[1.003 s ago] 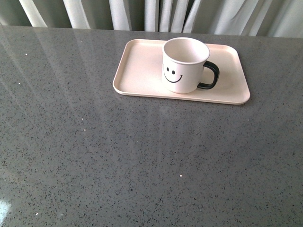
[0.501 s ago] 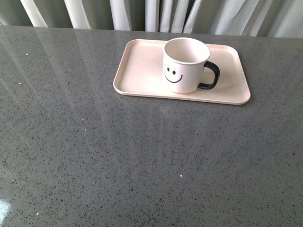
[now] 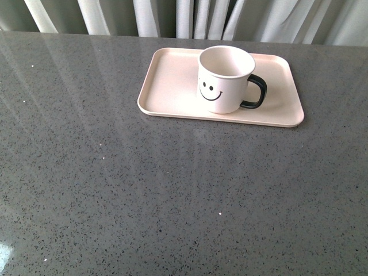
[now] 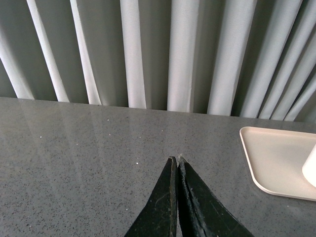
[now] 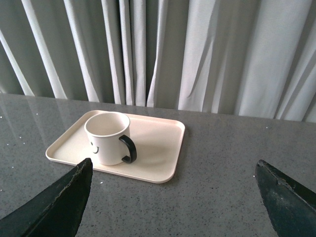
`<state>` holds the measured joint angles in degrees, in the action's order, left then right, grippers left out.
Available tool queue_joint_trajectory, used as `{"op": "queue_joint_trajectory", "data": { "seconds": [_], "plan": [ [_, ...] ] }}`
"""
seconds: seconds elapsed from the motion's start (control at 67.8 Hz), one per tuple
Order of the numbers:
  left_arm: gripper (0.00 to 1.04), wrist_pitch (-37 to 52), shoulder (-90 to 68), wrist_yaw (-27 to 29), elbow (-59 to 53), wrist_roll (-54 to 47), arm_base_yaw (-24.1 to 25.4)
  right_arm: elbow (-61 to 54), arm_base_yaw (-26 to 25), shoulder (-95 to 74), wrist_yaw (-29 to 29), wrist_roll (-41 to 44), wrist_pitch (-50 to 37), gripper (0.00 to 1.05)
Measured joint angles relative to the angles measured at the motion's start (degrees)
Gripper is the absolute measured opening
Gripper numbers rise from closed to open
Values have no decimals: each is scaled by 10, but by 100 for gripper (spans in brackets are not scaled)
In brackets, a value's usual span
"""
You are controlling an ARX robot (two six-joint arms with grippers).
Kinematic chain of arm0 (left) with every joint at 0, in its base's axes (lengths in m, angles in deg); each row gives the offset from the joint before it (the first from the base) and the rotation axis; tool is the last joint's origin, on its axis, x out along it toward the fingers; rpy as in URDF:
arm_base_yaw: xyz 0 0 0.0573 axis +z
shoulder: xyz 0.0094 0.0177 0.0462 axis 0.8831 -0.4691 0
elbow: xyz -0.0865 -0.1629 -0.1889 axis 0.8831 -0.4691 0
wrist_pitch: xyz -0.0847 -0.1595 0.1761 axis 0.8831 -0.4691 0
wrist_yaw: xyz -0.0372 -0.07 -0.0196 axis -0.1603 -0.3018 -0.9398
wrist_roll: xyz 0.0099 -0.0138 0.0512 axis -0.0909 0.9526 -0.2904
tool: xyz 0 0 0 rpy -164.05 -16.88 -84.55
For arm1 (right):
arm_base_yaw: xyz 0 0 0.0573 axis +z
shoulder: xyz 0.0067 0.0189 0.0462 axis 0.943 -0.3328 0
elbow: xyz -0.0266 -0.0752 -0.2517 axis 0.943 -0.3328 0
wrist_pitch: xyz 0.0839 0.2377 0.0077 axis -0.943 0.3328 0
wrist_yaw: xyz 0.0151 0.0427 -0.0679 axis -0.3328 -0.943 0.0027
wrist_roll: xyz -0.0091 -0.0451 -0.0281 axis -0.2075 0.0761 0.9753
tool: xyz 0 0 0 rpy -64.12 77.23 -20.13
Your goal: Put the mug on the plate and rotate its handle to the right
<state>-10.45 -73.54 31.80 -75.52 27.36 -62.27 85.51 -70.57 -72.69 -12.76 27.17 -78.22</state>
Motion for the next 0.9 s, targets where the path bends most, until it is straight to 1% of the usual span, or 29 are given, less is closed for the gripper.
{"op": "queue_joint_trajectory", "data": {
  "seconds": [0.398, 0.722, 0.811, 0.899],
  "plan": [
    [1, -113, 116, 0, 0, 0, 0, 0, 0, 0, 0, 0, 0, 96],
    [1, -172, 174, 0, 0, 0, 0, 0, 0, 0, 0, 0, 0, 96],
    [1, -266, 250, 0, 0, 0, 0, 0, 0, 0, 0, 0, 0, 96],
    [1, -275, 268, 0, 0, 0, 0, 0, 0, 0, 0, 0, 0, 96]
  ]
}}
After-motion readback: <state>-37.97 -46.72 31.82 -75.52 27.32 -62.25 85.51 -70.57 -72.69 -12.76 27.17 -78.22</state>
